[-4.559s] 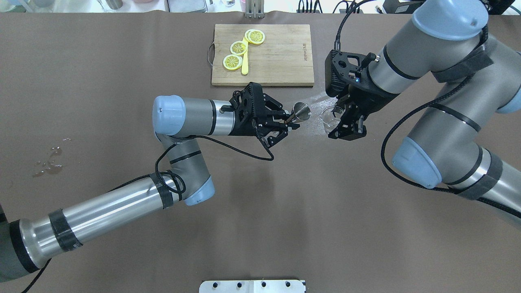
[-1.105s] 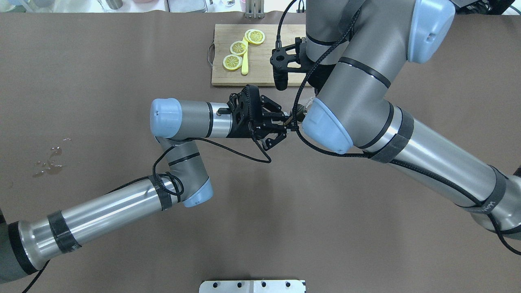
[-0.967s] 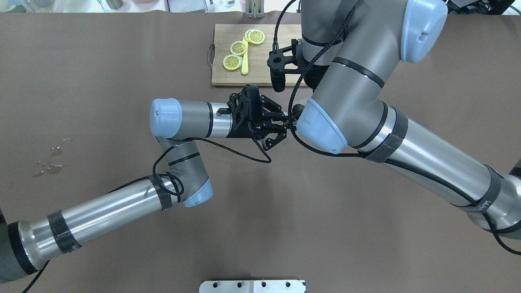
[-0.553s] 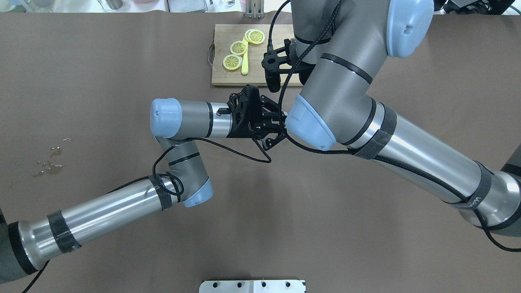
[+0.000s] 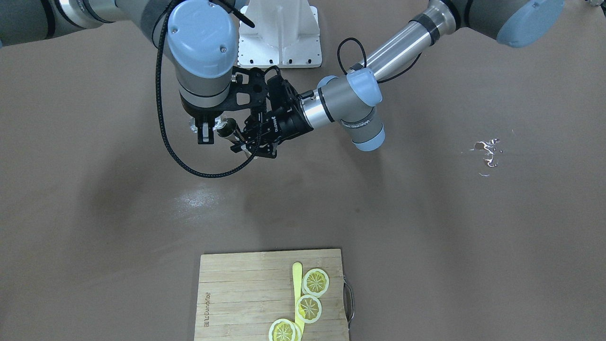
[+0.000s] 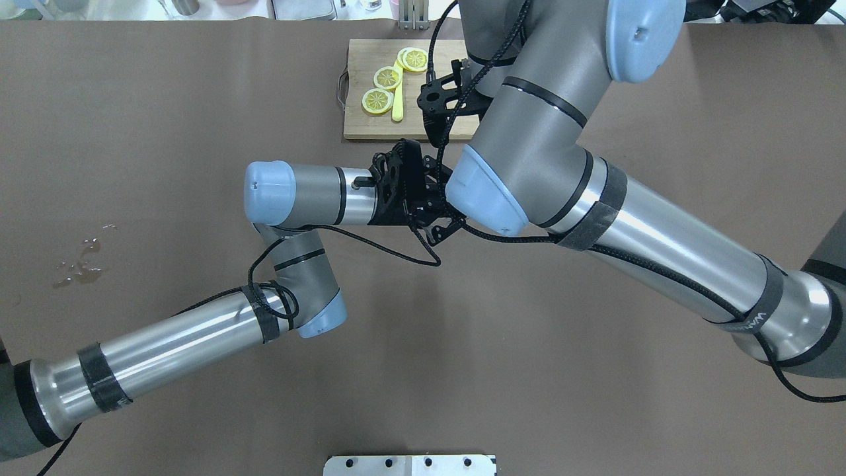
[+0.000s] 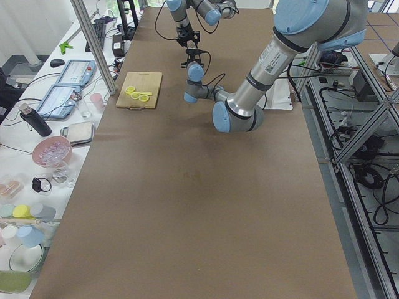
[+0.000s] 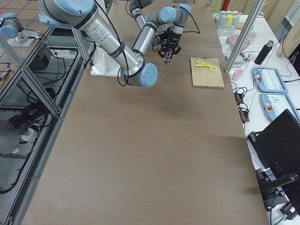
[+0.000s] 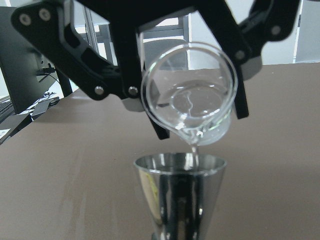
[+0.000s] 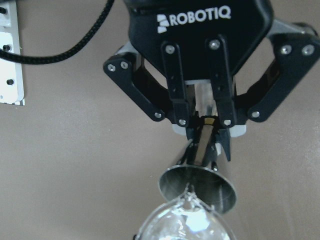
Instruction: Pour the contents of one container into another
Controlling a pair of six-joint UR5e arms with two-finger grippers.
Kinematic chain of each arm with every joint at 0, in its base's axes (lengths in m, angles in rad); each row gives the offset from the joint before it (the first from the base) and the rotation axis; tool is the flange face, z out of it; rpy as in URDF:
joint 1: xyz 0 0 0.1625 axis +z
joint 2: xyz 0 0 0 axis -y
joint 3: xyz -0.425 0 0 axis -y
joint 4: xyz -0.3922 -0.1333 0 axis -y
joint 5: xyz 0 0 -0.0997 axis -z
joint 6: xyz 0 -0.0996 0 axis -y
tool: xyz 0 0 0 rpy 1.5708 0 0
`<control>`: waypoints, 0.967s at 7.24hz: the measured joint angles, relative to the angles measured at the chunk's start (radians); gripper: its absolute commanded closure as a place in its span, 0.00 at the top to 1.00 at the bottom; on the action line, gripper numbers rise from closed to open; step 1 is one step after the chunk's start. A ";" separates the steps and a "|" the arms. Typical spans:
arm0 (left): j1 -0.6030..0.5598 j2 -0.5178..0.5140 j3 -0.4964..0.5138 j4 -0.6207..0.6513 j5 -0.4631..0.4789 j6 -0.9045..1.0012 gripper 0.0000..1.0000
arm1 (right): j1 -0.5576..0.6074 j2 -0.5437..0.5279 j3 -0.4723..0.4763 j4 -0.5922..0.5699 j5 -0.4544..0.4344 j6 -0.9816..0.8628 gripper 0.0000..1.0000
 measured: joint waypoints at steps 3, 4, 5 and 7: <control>0.003 0.000 0.000 -0.001 0.000 0.000 0.00 | 0.000 0.006 -0.001 -0.012 -0.012 -0.012 0.00; 0.004 0.000 0.000 -0.002 0.000 0.000 0.00 | 0.001 0.007 0.001 -0.012 -0.016 -0.012 0.00; 0.005 0.001 0.001 -0.003 0.000 0.000 0.00 | 0.002 0.005 0.005 -0.012 -0.018 -0.012 0.00; 0.008 0.001 0.001 -0.008 0.000 0.000 0.00 | 0.003 -0.008 0.026 -0.008 -0.020 -0.003 0.00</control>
